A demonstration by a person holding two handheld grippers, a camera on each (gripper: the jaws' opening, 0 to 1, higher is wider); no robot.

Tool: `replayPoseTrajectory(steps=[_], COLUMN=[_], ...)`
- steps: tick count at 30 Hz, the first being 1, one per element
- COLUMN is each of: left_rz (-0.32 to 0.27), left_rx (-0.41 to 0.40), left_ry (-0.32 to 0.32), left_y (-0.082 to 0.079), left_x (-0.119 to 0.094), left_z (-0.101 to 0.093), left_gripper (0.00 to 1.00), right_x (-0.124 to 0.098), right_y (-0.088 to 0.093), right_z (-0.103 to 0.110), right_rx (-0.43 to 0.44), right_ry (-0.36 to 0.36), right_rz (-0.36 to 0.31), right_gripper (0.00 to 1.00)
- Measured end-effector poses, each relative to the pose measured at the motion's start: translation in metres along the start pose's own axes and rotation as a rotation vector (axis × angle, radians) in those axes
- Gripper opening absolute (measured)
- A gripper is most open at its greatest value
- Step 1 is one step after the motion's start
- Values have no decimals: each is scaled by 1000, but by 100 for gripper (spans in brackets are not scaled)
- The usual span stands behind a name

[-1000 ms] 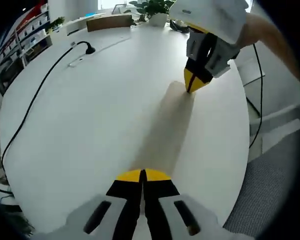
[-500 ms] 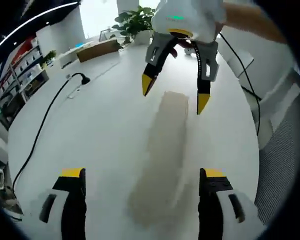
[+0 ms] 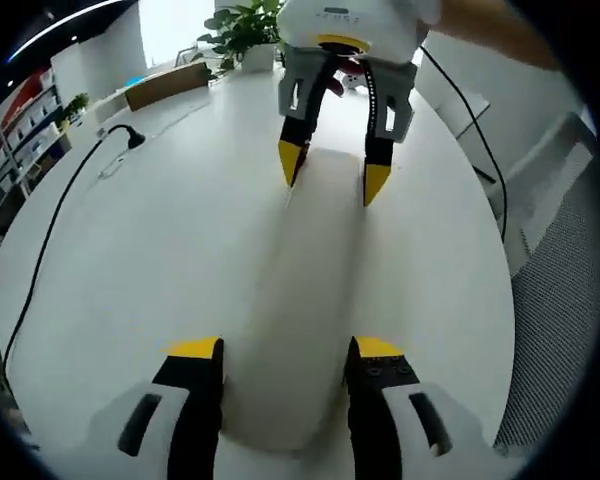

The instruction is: Arrange the utensils inside the cutlery case until each visible utensil rests in its matching compartment.

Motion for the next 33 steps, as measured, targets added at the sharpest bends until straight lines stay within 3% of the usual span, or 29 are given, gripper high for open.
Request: replayPoseTrajectory(steps=[6, 17, 27, 33], left_rz=[-3, 44, 72, 130], left_rx=[30, 60, 57, 97], left_ry=[13, 40, 40, 56], left_y=[10, 25, 30, 30], left_x=[-8, -23, -28, -30], left_z=[-14, -52, -79, -96], left_gripper=[48, 48, 48, 47], right_x=[3, 9, 13, 14], right_y=[-6, -12, -12, -13], right_z=[24, 77, 105, 120], right_rx=[25, 49, 61, 55], right_ry=[9, 15, 21, 14], right_rz=[12, 3, 3, 44], right_gripper=[40, 40, 41, 40])
Point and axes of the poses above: the point that each gripper's makers call its tool centre point, and the gripper's own axes: x roughly forward along the fingers, z roughly to its left, y roughly out of its underside, the point moved 7 cm from there along -x, roughly backward along the fingers, and after that the axes turned 4 degrees about -y, right-handed, at the moved point
